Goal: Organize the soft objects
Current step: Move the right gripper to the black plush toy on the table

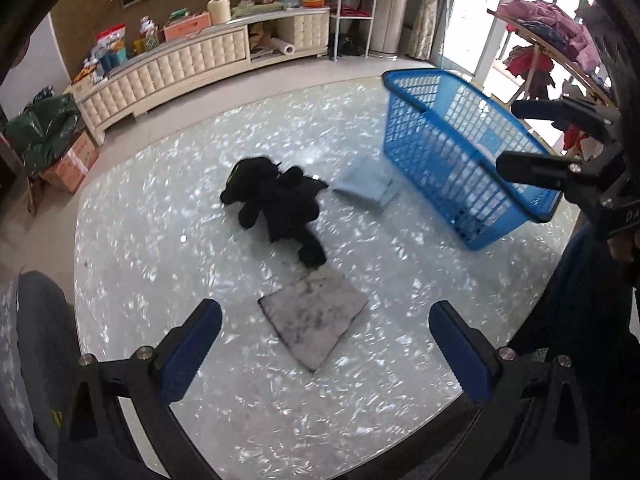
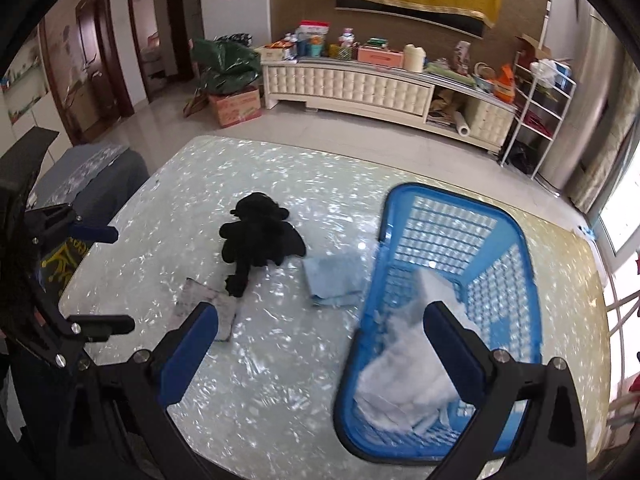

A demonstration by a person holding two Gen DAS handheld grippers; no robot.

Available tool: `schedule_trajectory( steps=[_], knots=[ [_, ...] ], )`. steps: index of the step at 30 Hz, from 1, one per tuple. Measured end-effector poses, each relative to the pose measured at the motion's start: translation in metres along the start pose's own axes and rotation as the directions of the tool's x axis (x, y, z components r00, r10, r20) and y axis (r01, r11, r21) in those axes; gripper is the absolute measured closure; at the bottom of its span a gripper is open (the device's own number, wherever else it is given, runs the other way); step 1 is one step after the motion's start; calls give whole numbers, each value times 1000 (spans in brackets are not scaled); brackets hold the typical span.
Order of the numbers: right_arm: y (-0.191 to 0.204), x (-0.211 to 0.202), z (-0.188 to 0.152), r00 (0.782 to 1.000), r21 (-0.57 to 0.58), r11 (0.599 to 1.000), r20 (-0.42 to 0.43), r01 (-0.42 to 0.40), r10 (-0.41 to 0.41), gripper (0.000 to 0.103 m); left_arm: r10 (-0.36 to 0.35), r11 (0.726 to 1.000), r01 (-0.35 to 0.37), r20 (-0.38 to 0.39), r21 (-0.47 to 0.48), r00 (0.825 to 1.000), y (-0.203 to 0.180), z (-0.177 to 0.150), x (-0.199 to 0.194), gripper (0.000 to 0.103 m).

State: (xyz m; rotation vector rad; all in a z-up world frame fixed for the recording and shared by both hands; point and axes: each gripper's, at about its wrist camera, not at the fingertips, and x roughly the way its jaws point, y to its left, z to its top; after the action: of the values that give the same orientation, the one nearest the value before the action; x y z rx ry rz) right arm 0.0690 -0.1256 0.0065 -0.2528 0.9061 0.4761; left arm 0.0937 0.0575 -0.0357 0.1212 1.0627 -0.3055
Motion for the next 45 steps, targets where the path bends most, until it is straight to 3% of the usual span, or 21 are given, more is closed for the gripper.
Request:
schedule_trajectory(
  steps=[8, 17, 30, 35, 45],
  knots=[
    [18, 40, 23, 998, -48, 999, -56, -1, -2, 0, -11, 993, 6, -48, -115, 999, 25, -15, 32, 0],
    [36, 92, 31, 993, -18, 1000, -117, -25, 22, 0, 2, 982, -16, -74, -188, 997, 35, -29, 57, 0],
    [46, 147, 33, 979, 60, 994, -174, -95, 104, 0, 49, 971, -76, -124, -227, 991, 51, -35, 92, 0],
    [50, 160, 41, 981, 78, 991, -151, -108, 119, 0, 33, 969, -69, -154, -238, 988, 53, -36, 108, 2],
    [58, 189, 44, 974, 75, 992, -193, -104, 117, 0, 5, 972, -48, -188, -230, 982, 47, -38, 131, 12]
  ],
)
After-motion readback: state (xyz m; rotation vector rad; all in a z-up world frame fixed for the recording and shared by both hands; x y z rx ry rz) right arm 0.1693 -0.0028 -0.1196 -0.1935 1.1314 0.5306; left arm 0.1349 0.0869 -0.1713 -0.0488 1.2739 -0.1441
